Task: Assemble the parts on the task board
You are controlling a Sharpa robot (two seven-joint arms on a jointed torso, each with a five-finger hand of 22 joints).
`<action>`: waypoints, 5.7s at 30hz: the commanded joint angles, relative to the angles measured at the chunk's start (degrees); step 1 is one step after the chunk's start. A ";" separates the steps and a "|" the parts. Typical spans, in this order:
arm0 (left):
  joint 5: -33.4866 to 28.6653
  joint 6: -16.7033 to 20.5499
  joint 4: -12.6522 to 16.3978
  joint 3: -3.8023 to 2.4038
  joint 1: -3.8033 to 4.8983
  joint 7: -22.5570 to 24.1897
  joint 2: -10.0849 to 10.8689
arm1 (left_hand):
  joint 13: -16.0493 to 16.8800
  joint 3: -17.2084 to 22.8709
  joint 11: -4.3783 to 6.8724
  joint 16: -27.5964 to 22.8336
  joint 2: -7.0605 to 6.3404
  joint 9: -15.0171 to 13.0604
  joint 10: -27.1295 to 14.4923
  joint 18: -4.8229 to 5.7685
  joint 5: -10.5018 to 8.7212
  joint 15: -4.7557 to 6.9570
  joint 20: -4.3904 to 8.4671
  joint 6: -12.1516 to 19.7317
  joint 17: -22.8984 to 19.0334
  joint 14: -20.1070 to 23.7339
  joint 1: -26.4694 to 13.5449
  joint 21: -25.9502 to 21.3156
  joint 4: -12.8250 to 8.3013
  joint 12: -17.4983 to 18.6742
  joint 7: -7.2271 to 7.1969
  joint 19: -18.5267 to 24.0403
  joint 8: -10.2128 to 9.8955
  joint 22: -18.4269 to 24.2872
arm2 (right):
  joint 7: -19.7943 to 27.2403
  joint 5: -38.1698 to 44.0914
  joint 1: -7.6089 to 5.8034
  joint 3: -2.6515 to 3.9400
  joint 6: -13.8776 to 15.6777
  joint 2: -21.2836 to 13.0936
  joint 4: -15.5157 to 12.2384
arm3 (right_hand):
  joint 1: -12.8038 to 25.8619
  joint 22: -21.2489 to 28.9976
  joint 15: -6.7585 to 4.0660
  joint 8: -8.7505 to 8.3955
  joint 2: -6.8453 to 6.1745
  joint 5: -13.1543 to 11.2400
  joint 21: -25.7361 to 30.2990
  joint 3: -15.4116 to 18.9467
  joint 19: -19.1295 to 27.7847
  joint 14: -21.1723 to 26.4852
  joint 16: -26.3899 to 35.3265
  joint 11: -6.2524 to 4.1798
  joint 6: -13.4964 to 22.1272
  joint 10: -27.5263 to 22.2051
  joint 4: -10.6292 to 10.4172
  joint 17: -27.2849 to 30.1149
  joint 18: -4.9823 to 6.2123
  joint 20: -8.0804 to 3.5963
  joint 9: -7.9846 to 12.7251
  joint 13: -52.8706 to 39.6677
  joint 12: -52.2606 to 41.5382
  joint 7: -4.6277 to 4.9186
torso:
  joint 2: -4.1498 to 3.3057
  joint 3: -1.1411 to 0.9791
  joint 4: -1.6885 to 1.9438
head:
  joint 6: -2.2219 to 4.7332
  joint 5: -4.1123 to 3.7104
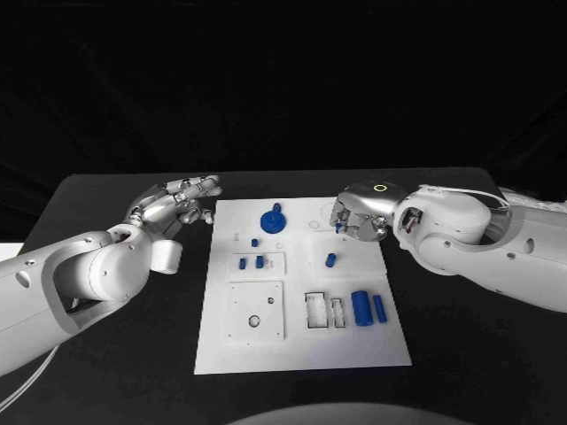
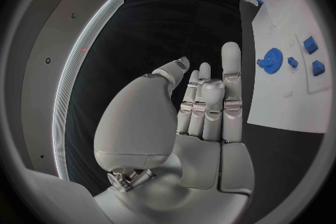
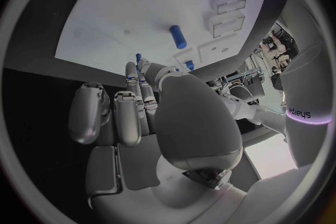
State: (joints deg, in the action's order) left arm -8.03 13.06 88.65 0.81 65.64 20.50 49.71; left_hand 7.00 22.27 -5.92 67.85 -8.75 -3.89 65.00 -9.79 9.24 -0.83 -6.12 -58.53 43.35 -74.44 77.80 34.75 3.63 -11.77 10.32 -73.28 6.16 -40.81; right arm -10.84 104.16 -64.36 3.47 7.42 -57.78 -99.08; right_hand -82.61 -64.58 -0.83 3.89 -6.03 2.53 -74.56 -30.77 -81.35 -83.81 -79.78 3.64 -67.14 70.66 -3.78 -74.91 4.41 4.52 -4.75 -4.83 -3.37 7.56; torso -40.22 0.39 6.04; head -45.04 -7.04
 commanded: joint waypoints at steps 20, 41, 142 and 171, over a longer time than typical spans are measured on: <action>-0.09 -0.33 -0.32 0.00 -0.06 0.30 -1.20 | 0.09 -0.36 0.00 -0.31 0.26 0.07 -0.53 -0.56 -0.19 -0.08 -0.24 0.67 -0.16 0.48 0.15 -0.32 -0.21 -0.38 0.11 0.26 0.14 0.10 | 2.25 0.26 4.89 -0.20 1.57 7.72 -6.89 | 0.13 0.10 -0.25 0.04 -0.51 0.40 -0.20 -0.61 -0.19 -3.72 -0.49 0.17 -0.28 0.06 1.16 -1.78 0.59 -0.03 -0.04 0.32 -0.29 0.04 | 0.40 0.28 0.17 | -1.44 6.20; -0.09 -0.47 -0.36 0.03 -0.07 0.19 -1.84 | 0.19 -0.61 -0.13 -0.17 0.27 0.10 -0.99 -0.55 -0.19 -0.18 -0.33 1.24 -0.14 0.50 0.15 -0.41 -0.35 -0.77 0.27 0.28 0.03 0.16 | 3.82 0.55 8.57 -1.08 -0.62 12.49 -2.40 | 0.14 0.16 -0.18 -0.03 -0.46 0.46 -0.18 -0.90 -0.17 -3.73 -0.57 0.26 -0.15 -0.03 1.50 -1.86 0.60 0.01 -0.02 0.44 -0.28 0.17 | 0.37 0.24 0.24 | -2.77 7.97; 0.67 -1.18 -0.46 0.21 -0.06 -1.00 -0.88 | 0.43 -0.75 -0.14 -0.20 0.80 -0.01 -1.47 -0.59 -0.21 -0.22 -0.42 1.46 -0.67 0.76 0.49 -0.55 -0.70 -1.70 0.28 0.32 0.37 0.26 | -0.16 2.46 4.93 -0.57 -4.09 -0.65 -3.64 | -2.31 10.35 0.02 -0.06 -0.59 0.74 7.16 19.53 1.25 -2.98 2.75 0.33 6.81 -5.63 -4.96 3.62 2.19 0.67 0.81 1.18 -4.70 -1.03 | 0.54 0.40 -0.07 | -1.73 4.69; 0.83 -1.28 -0.66 0.27 -0.07 -1.38 -0.84 | 0.47 -0.78 -0.14 -0.18 0.84 -0.02 -1.54 -0.60 -0.20 -0.21 -0.42 1.47 -0.73 0.77 0.55 -0.56 -0.77 -1.86 0.28 0.31 0.45 0.27 | -0.65 2.29 5.34 -0.62 -0.80 0.71 -3.13 | -1.04 8.94 -0.80 0.60 0.87 0.35 6.21 11.97 0.31 -3.29 1.52 -0.46 1.93 0.58 -7.04 2.39 1.90 -0.39 0.37 0.97 -2.18 -0.79 | 0.53 0.40 -0.07 | -2.04 4.70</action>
State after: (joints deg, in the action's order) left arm -7.57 12.87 87.96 1.09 65.56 19.05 48.92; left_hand 7.42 21.65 -6.13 67.85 -8.30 -3.87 63.98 -9.79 9.24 -1.03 -6.33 -57.51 42.67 -74.24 78.25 34.50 3.00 -13.49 10.52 -73.08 6.41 -40.62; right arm -11.28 106.05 -59.10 2.87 5.17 -57.26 -102.06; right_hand -84.12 -55.57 -1.35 4.40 -5.11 3.17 -68.11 -18.60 -80.84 -83.93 -78.04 3.22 -64.81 70.83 -10.58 -72.43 6.18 4.40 -4.35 -3.90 -5.75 6.83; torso -39.70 0.76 5.94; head -47.06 -2.28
